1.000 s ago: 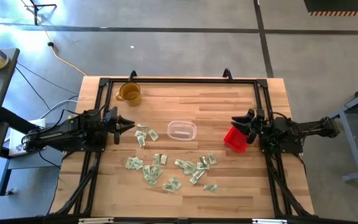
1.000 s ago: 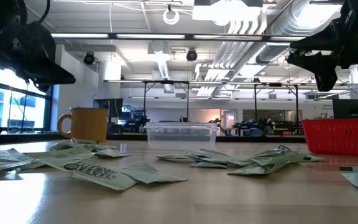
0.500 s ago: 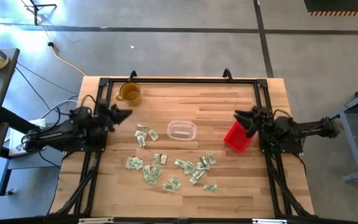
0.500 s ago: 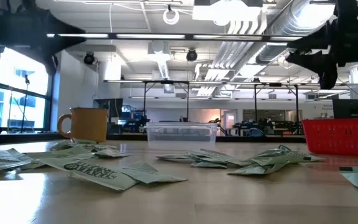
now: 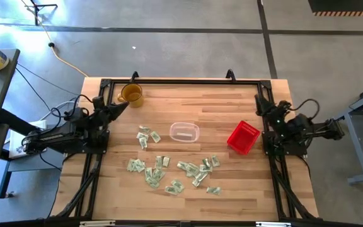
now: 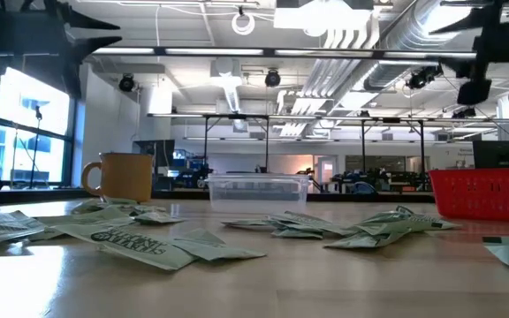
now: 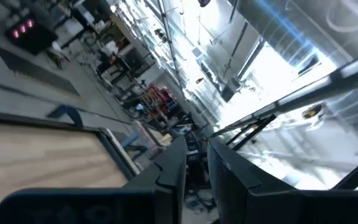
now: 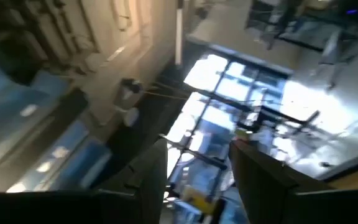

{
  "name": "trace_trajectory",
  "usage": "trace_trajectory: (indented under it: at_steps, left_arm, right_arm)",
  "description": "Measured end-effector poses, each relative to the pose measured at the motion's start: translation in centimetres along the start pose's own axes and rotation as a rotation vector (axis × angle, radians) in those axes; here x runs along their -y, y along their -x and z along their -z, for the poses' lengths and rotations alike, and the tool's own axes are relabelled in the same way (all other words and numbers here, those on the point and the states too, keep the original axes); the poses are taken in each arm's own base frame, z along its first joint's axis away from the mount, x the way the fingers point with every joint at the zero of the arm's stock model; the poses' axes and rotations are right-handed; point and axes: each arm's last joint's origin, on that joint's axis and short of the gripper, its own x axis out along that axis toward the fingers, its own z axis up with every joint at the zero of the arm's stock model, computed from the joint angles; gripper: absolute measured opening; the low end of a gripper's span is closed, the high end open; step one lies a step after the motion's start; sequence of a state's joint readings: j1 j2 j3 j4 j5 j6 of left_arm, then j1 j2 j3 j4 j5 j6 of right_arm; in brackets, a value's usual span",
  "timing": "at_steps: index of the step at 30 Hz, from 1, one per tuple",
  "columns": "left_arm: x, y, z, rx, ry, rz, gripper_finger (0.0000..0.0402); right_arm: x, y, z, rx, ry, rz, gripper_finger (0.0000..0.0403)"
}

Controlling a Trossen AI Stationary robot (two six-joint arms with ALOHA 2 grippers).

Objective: Pick and place items into bin
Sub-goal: Put the white stevia packet into the transparent bin

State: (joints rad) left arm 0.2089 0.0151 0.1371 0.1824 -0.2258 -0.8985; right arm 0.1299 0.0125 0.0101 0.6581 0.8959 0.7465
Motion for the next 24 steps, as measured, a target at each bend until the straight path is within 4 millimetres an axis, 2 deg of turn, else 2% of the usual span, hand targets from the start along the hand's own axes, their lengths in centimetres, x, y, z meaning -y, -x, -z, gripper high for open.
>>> trace_trajectory:
  at_steps: [2,5,8,11,13,16,20,24]
  left_arm:
    - [0.0,0.0,0.0,-0.001,0.039,0.0,0.0101]
    - [0.0,0.0,0.0,0.005,0.049,-0.004,0.0101]
    - [0.0,0.0,0.0,0.003,0.05,-0.003,0.0101]
    - [0.0,0.0,0.0,-0.011,0.053,0.008,0.0101]
    - [0.1,0.0,0.1,-0.024,0.052,0.018,0.0101]
    - [0.1,0.0,0.1,-0.052,0.052,0.038,0.0101]
    - [-0.1,0.0,0.5,-0.113,0.019,0.035,0.0101]
    - [-0.7,0.1,1.0,-0.162,0.015,-0.027,0.0101]
  right_arm:
    - [-0.6,0.0,-0.5,0.013,0.016,-0.08,0.0162]
    - [-1.5,-0.3,-1.1,0.031,0.088,-0.057,0.0154]
    - [-2.6,-0.9,-0.8,-0.069,0.078,-0.064,0.0143]
    - [-4.1,-2.1,0.3,-0.249,0.088,-0.111,0.0131]
    - [-4.8,-3.2,1.9,-0.401,0.108,-0.063,0.0126]
    - [-4.6,-4.6,5.4,-0.684,0.145,0.195,0.0125]
    - [-3.4,-5.0,10.6,-1.089,0.239,0.581,0.0125]
    - [-3.4,-5.4,15.3,-1.327,0.346,0.806,0.0125]
